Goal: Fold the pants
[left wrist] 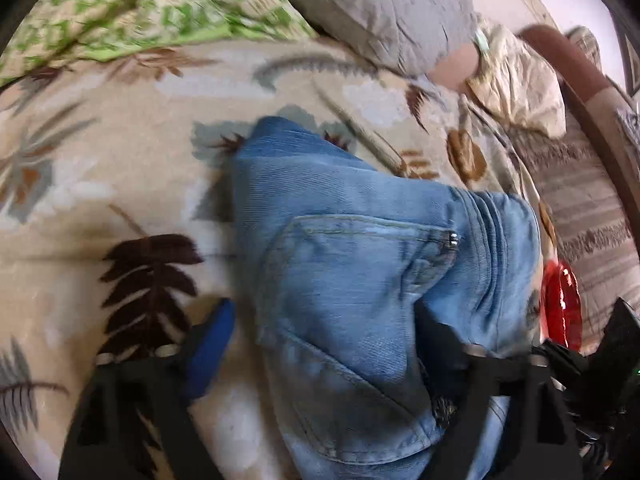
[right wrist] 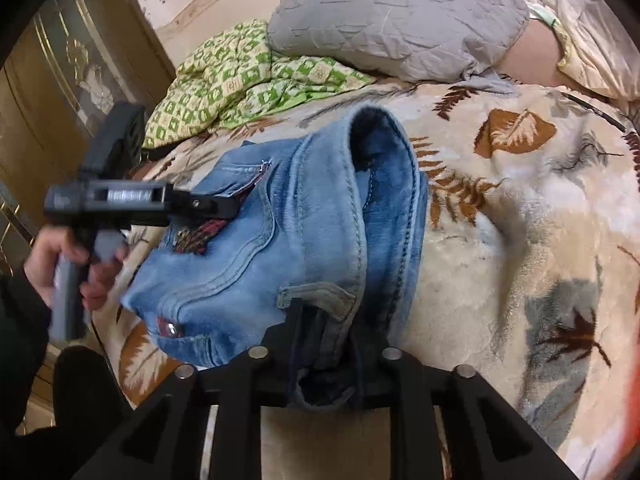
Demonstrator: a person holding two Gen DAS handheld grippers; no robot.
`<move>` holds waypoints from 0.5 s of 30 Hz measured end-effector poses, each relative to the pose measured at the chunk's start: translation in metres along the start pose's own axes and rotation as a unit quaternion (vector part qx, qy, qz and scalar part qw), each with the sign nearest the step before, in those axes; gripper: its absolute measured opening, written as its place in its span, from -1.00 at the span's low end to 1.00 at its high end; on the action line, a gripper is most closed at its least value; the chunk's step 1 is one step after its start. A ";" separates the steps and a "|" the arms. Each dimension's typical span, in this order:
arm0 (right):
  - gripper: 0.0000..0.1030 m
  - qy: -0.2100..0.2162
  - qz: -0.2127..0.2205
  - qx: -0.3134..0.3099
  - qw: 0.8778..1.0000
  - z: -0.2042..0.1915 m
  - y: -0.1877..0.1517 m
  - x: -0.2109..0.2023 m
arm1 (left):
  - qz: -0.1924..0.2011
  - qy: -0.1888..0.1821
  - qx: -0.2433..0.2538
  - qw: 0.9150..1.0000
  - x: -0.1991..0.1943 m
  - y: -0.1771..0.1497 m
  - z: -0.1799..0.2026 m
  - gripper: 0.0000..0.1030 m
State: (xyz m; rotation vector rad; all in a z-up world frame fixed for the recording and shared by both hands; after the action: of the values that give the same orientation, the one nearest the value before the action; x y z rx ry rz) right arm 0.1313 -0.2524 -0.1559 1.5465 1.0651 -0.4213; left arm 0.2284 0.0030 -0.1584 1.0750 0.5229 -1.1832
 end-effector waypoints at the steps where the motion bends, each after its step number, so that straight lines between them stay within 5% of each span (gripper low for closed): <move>1: -0.15 0.010 0.005 0.004 1.000 0.000 0.001 -0.008 | 0.005 -0.017 -0.007 1.000 -0.007 -0.003 0.000 0.84; 2: 0.34 0.018 0.008 0.005 1.000 -0.002 0.002 -0.016 | 0.010 -0.039 -0.009 0.999 -0.016 -0.008 0.000 0.91; 4: 0.74 0.020 0.023 0.012 0.999 -0.001 0.006 -0.036 | 0.026 -0.068 0.013 0.997 -0.035 -0.018 0.005 0.96; 6: 0.74 0.028 0.044 0.012 0.999 0.000 0.010 -0.051 | 0.040 -0.077 0.063 0.994 -0.052 -0.031 0.016 0.96; 9: 0.74 0.029 0.050 0.026 0.998 0.008 0.027 -0.057 | 0.058 -0.035 0.170 0.983 -0.071 -0.057 0.034 0.96; 15: 0.74 0.033 0.012 0.072 0.997 0.015 0.064 -0.028 | 0.084 0.052 0.328 0.940 -0.079 -0.104 0.052 0.96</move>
State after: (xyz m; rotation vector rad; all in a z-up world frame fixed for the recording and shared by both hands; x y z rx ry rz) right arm 0.1723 -0.2728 -0.1006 1.7097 1.0850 -0.4411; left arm 0.0957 -0.0046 -0.1130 1.7228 0.0986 -1.1783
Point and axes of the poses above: each gripper's, at about its wrist camera, not at the fingertips, and x roughly the way its jaws point, z to its right, y to its top, the point moved 2 cm from there along x, roughly the way its jaws point, and after that the axes turned 3 degrees about -y, right-handed, at the moved point
